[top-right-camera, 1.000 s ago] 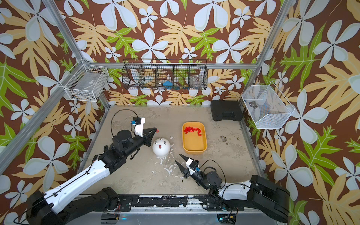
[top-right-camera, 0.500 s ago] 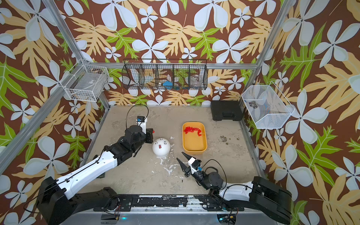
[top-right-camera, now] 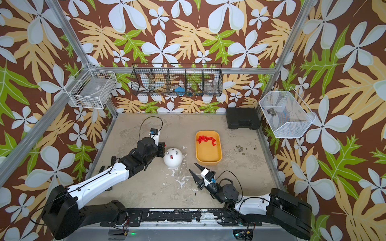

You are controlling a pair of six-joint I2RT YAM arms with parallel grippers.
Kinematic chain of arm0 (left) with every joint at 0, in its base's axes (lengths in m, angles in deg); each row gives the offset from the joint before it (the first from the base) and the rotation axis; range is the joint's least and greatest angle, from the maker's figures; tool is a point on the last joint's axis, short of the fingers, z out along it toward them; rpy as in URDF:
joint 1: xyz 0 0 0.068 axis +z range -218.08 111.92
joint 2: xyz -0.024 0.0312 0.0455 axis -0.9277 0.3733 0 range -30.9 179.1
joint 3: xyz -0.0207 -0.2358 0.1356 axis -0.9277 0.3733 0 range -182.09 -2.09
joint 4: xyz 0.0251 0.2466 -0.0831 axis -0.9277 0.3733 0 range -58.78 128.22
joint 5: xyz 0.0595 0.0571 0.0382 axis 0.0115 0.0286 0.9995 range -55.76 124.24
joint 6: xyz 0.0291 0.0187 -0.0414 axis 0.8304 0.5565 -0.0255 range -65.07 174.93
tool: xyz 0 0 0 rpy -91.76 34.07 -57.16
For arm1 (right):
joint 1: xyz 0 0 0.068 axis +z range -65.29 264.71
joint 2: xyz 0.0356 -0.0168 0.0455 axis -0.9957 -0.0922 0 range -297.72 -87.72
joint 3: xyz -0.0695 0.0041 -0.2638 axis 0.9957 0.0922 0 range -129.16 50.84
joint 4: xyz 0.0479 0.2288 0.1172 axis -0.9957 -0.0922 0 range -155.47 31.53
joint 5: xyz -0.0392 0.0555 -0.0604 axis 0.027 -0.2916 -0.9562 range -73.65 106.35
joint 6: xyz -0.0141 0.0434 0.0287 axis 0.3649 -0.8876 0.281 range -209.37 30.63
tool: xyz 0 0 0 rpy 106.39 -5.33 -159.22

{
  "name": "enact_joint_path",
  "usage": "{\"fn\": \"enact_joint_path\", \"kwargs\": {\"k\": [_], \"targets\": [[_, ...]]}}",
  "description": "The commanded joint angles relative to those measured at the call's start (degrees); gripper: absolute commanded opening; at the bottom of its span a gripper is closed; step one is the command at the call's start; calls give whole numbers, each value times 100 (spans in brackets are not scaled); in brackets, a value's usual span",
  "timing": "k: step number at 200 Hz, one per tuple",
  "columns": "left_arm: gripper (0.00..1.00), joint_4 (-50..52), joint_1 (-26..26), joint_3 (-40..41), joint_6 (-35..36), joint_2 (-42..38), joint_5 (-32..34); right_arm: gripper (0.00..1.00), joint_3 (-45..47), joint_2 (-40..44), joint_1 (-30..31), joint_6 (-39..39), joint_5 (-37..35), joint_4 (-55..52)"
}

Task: Cover the protruding screws with screw protection sleeves
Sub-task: Attach the screw protection sleeve to the screw.

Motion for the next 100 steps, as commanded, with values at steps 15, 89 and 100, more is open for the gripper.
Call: {"fn": "enact_joint_path", "kwargs": {"k": [15, 89, 100], "targets": [[0, -330, 12, 171, 37, 23, -249, 43, 69, 0, 2, 44, -32, 119], [0, -329, 5, 214, 8, 118, -283, 43, 61, 44, 0, 80, -69, 70], [0, -340, 6, 251, 24, 128, -245, 43, 61, 42, -1, 81, -70, 70]]}}
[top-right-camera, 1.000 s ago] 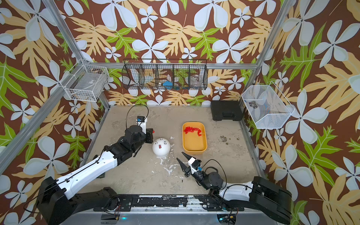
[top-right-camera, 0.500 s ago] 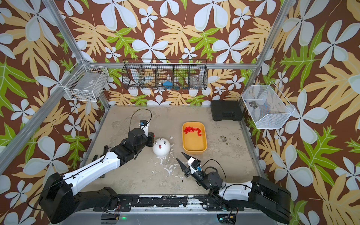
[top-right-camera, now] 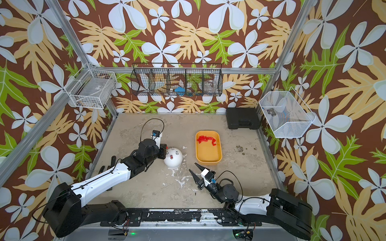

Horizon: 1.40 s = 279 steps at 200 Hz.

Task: Cover the protruding screws with screw protection sleeves
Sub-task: Attach the screw protection sleeve to the screw.

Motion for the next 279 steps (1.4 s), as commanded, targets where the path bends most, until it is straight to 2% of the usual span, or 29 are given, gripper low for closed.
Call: {"fn": "enact_joint_path", "kwargs": {"k": [1, 99, 218, 279], "targets": [[0, -78, 5, 61, 26, 19, -32, 43, 60, 10, 1, 21, -67, 81], [0, -111, 5, 155, 80, 1, 31, 44, 34, -15, 1, 9, -59, 54], [0, -162, -39, 176, 45, 14, -194, 44, 21, -6, -3, 34, -105, -15], [0, 16, -92, 169, 147, -51, 166, 44, 35, 3, 2, 26, -146, 10]]}}
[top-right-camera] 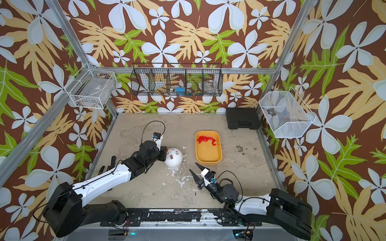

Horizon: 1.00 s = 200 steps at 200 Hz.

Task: Cover the protruding screws with screw protection sleeves
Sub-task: Attach the screw protection sleeve to the screw.

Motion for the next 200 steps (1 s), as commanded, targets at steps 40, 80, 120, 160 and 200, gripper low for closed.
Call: {"fn": "enact_joint_path", "kwargs": {"k": [40, 80, 120, 160, 200], "targets": [[0, 95, -125, -88, 206, -63, 352, 44, 26, -6, -2, -32, -38, 54], [0, 66, -146, -151, 252, -9, 364, 44, 21, -11, 2, -20, -50, 59], [0, 31, -169, -118, 226, 99, 338, 44, 34, 6, 2, -10, -44, 50], [0, 65, -176, -80, 247, 81, 433, 44, 24, -2, -1, -24, -26, 50], [0, 94, -179, -107, 267, 0, 481, 44, 18, -27, -2, -24, -28, 50]]}}
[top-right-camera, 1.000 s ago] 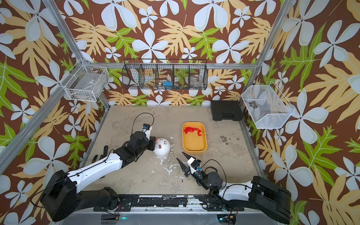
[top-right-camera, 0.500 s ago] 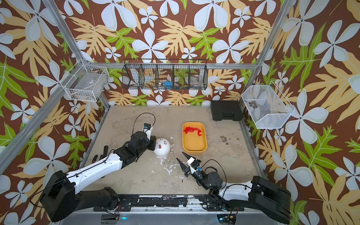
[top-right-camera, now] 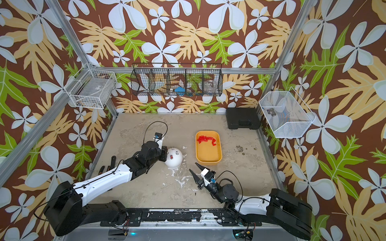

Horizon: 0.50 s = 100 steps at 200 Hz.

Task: Cover the protruding screws with screw protection sleeves
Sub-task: Attach the screw protection sleeve to the screw.

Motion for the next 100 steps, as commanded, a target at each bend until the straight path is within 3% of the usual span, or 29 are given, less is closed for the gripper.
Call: {"fn": "enact_joint_path", "kwargs": {"k": [1, 100], "targets": [[0, 21, -2, -26, 83, -56, 61, 44, 17, -19, -4, -22, -24, 67], [0, 69, -85, -15, 114, 3, 135, 44, 16, -20, 1, -26, -14, 67]]}}
